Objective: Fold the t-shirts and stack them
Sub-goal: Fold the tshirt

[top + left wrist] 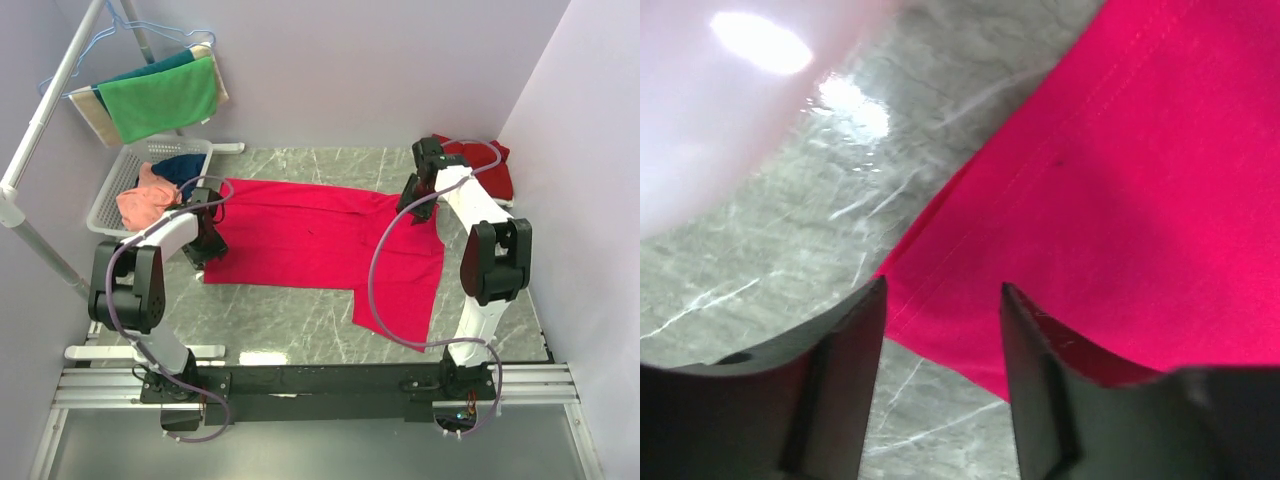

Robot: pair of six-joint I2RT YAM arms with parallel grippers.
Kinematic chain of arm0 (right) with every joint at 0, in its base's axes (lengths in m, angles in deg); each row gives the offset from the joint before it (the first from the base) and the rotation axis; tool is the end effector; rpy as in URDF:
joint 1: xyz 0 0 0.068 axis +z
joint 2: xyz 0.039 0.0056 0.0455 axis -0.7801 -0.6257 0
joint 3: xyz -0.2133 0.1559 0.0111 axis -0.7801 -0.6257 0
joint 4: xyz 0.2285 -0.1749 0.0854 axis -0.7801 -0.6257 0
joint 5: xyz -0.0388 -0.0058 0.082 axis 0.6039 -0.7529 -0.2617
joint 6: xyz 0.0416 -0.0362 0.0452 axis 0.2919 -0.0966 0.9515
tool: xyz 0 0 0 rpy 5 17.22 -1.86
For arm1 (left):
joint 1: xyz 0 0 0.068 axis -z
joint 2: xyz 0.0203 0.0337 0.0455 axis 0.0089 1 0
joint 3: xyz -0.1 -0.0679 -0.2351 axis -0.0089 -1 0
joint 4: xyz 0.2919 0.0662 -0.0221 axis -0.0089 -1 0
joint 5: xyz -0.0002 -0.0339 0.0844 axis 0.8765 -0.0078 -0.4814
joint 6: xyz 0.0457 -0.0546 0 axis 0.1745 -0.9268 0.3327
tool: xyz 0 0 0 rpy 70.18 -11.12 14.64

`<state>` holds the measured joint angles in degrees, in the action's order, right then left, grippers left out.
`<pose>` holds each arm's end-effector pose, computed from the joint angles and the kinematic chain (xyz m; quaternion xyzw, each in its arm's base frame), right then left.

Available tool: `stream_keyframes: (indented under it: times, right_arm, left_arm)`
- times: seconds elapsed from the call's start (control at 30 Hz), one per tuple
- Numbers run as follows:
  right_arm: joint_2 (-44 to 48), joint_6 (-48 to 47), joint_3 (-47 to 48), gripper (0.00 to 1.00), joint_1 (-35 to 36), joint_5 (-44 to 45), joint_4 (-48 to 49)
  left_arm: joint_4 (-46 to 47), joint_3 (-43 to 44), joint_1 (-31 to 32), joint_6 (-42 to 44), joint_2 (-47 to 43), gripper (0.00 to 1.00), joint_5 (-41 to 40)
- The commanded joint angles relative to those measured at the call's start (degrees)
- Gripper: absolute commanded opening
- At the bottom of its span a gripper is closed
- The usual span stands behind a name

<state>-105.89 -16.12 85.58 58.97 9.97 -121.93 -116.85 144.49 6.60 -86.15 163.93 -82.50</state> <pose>0.4392 0.0590 0.2164 0.2006 0.9599 0.0625 0.1856 0.3506 -0.0287 0.1229 -0.3242 0.9284 0.0602 0.1712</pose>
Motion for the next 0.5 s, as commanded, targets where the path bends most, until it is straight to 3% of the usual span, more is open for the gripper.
stream_keyframes:
  times: [0.0,0.13,0.47]
  right_arm:
    - [4.6,0.0,-2.4,0.48,0.8,-0.2,2.0]
    - [5.8,0.6,-5.3,0.47,1.4,0.3,2.1]
    - [7.7,1.3,-9.1,0.47,2.2,1.1,1.3]
  left_arm:
    - [0.7,-1.3,-1.0,-3.9,-4.9,0.57,0.3]
    - [-0.4,-4.0,-1.5,-5.1,-7.0,0.60,0.3]
    - [0.9,-10.8,-1.5,-5.8,-8.7,0.53,1.9]
